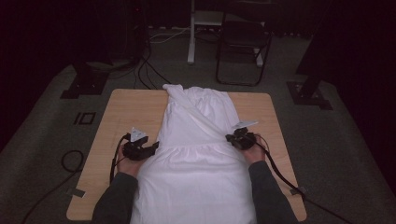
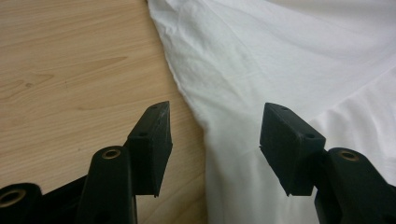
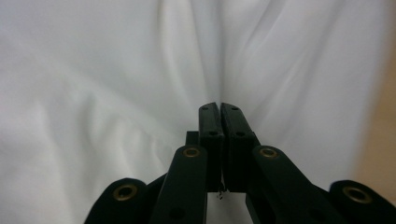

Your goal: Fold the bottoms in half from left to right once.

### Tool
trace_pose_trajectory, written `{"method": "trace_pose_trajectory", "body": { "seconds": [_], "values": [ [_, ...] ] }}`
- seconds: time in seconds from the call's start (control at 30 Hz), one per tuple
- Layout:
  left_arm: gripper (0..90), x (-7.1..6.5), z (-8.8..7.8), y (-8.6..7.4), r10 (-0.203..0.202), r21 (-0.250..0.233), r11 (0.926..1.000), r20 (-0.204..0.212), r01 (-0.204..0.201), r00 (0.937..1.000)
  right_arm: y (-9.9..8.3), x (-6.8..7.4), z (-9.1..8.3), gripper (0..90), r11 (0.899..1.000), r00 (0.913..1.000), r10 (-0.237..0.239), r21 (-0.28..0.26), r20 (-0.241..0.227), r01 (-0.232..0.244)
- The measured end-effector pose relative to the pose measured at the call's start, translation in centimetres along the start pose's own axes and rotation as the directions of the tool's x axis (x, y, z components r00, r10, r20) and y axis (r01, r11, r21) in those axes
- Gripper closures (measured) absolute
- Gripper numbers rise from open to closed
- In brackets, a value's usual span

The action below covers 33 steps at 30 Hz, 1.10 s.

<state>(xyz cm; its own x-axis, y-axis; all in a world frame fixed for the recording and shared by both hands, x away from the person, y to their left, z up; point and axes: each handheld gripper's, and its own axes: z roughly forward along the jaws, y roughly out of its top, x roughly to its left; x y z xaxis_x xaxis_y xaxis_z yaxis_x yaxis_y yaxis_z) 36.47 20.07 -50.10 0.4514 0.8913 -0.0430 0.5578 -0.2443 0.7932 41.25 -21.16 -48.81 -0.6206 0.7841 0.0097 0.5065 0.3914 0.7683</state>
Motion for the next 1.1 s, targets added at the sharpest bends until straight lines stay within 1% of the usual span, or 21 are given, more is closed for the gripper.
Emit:
{"method": "trace_pose_trajectory", "body": {
  "seconds": [0.03, 0.07, 0.1, 0.13, 0.17, 0.2, 0.23, 0.27, 0.3, 0.33, 0.37, 0.47, 0.53, 0.57, 0.6, 0.67, 0.7, 0.8, 0.93, 1.07, 1.1],
  "values": [
    [43.5, -0.1, 0.2, 0.2, -0.007, 0.001, 1.0000, -0.001, 0.007, 1.0000, 0.2, -0.8, -2.2, 87.2, 0.996, 0.9965, 0.026, -0.084, 0.080, -0.020],
    [43.2, -0.1, 0.3, 0.3, -0.010, 0.002, 1.0000, -0.001, 0.010, 1.0000, 0.1, -1.3, -2.5, 87.1, 0.996, 0.9919, 0.040, -0.088, 0.121, -0.029],
    [43.0, -0.3, 0.6, 0.5, -0.010, 0.001, 1.0000, 0.001, 0.010, 1.0000, -0.4, -2.1, -2.4, 87.0, 0.996, 0.9843, 0.063, -0.066, 0.165, -0.053],
    [42.1, -0.6, 1.0, 0.9, -0.009, 0.004, 1.0000, 0.006, 0.009, 0.9999, -0.8, -2.6, -2.0, 86.6, 0.996, 0.9811, 0.079, -0.045, 0.176, -0.073],
    [41.3, -0.6, 1.0, 0.9, -0.009, 0.004, 1.0000, 0.006, 0.009, 0.9999, -0.8, -2.6, -2.0, 86.6, 0.996, 0.9811, 0.079, -0.045, 0.176, -0.073],
    [39.9, -1.1, 1.8, 1.3, -0.004, 0.015, 0.9999, 0.020, 0.003, 0.9998, -2.4, -3.6, -0.2, 86.3, 0.993, 0.9766, 0.106, 0.031, 0.187, -0.114],
    [39.0, -1.3, 2.3, 1.6, 0.001, 0.020, 0.9998, 0.028, -0.001, 0.9996, -2.9, -3.7, 0.4, 85.8, 0.991, 0.9755, 0.112, 0.046, 0.189, -0.123],
    [37.8, -1.3, 2.3, 1.6, 0.001, 0.020, 0.9998, 0.028, -0.001, 0.9996, -2.9, -3.7, 0.4, 85.8, 0.991, 0.9755, 0.112, 0.046, 0.189, -0.123],
    [37.8, -1.3, 2.3, 1.6, 0.001, 0.020, 0.9998, 0.028, -0.001, 0.9996, -3.5, -3.8, 1.0, 85.8, 0.988, 0.9729, 0.132, 0.056, 0.190, -0.145],
    [37.8, -1.8, 3.7, 2.1, -0.001, 0.038, 0.9993, 0.043, 0.000, 0.9991, -3.5, -3.8, 1.0, 85.7, 0.988, 0.9729, 0.132, 0.056, 0.190, -0.145],
    [33.9, -1.9, 4.2, 2.2, -0.005, 0.051, 0.9987, 0.046, 0.002, 0.9989, -4.3, -3.9, 2.0, 85.1, 0.982, 0.9683, 0.163, 0.062, 0.190, -0.177],
    [32.9, -2.0, 6.0, 2.1, 0.006, 0.102, 0.9948, 0.018, -0.008, 0.9998, -4.6, -3.8, 2.3, 84.8, 0.983, 0.9685, 0.158, 0.065, 0.192, -0.173],
    [37.9, -1.8, 6.8, 1.7, 0.013, 0.136, 0.9907, 0.007, -0.014, 0.9999, -4.6, -3.8, 2.3, 84.5, 0.982, 0.9684, 0.164, 0.062, 0.188, -0.178],
    [45.9, -1.7, 7.0, 1.3, 0.028, 0.148, 0.9886, -0.005, -0.027, 0.9996, -4.7, -3.8, 2.3, 84.5, 0.982, 0.9683, 0.166, 0.058, 0.186, -0.180],
    [56.6, -1.4, 7.0, 1.0, 0.033, 0.149, 0.9882, 0.006, -0.034, 0.9994, -4.8, -3.8, 2.3, 84.5, 0.981, 0.9676, 0.171, 0.055, 0.186, -0.184],
    [77.7, -0.9, 6.7, 0.5, 0.012, 0.129, 0.9915, 0.049, -0.018, 0.9987, -4.9, -3.7, 2.2, 84.6, 0.981, 0.9673, 0.175, 0.046, 0.184, -0.186],
    [84.2, -0.7, 6.5, 0.4, 0.000, 0.127, 0.9919, 0.056, -0.008, 0.9984, -5.0, -3.6, 2.2, 84.8, 0.982, 0.9680, 0.174, 0.044, 0.181, -0.184],
    [87.1, -0.4, 5.6, -0.4, -0.001, 0.114, 0.9934, 0.053, -0.005, 0.9986, -5.3, -3.2, 1.9, 85.8, 0.983, 0.9709, 0.167, 0.045, 0.172, -0.177],
    [87.2, -0.3, 3.8, -2.1, -0.022, 0.097, 0.9951, 0.071, 0.015, 0.9973, -6.1, -2.0, 1.0, 86.2, 0.989, 0.9806, 0.129, 0.052, 0.147, -0.138],
    [87.0, -1.2, 1.6, -3.9, -0.015, 0.095, 0.9955, 0.089, 0.007, 0.9959, -7.3, -0.6, -0.5, 86.3, 0.992, 0.9873, 0.101, 0.058, 0.123, -0.108],
    [87.0, -1.7, 1.0, -4.4, 0.003, 0.094, 0.9955, 0.091, -0.011, 0.9958, -7.7, -0.2, -0.9, 86.3, 0.993, 0.9886, 0.093, 0.058, 0.119, -0.100]
  ]
}}
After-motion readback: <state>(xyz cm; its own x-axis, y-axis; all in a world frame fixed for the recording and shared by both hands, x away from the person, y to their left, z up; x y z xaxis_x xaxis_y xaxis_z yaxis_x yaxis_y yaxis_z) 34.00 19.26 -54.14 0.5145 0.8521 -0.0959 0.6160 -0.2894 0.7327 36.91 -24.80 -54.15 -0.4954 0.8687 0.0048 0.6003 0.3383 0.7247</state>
